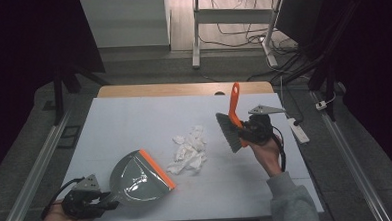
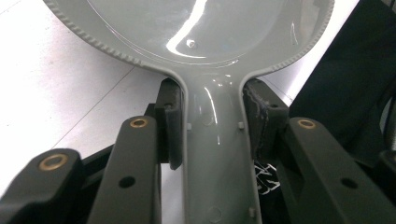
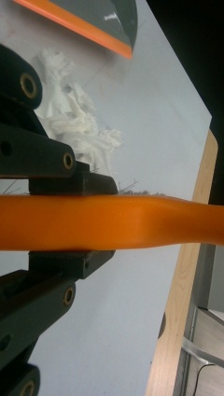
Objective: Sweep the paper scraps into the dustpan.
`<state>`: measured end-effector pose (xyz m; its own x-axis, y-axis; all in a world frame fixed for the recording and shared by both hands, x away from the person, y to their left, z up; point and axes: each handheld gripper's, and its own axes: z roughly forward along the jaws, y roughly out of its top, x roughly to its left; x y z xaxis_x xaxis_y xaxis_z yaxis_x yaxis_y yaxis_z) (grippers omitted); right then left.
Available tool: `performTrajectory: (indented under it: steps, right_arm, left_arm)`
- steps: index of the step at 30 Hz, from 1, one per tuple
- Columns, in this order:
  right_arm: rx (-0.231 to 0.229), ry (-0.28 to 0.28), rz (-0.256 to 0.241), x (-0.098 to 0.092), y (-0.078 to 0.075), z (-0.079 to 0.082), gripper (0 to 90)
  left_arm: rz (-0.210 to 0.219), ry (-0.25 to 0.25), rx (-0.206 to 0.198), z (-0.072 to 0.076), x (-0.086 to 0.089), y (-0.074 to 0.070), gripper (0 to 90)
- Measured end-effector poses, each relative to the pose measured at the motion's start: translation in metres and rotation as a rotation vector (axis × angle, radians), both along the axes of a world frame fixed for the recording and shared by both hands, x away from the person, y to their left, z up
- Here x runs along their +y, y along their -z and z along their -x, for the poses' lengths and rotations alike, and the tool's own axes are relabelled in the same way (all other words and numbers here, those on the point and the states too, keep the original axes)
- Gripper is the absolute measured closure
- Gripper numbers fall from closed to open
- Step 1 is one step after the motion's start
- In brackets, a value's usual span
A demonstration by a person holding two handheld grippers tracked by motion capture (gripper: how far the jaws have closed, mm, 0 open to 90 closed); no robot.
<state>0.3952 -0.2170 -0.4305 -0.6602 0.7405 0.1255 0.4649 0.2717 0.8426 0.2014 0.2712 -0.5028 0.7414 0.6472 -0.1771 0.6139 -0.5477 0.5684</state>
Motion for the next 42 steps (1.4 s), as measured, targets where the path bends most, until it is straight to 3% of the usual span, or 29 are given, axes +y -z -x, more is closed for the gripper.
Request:
performTrajectory:
  steps: [11, 23, 42]
  right_arm:
    - [0.03, 0.024, 0.039, 0.02, 0.003, -0.031, 69.9]
    - [0.046, 0.038, 0.059, 0.03, 0.006, -0.047, 69.9]
    - [0.089, 0.006, 0.179, 0.07, 0.024, -0.073, 69.9]
  left_arm:
    - [0.005, 0.004, -0.001, 0.0, -0.002, 0.001, 62.0]
    - [0.018, -0.005, -0.003, 0.0, -0.002, 0.001, 62.0]
    - [0.031, 0.026, 0.039, -0.004, -0.006, 0.008, 62.0]
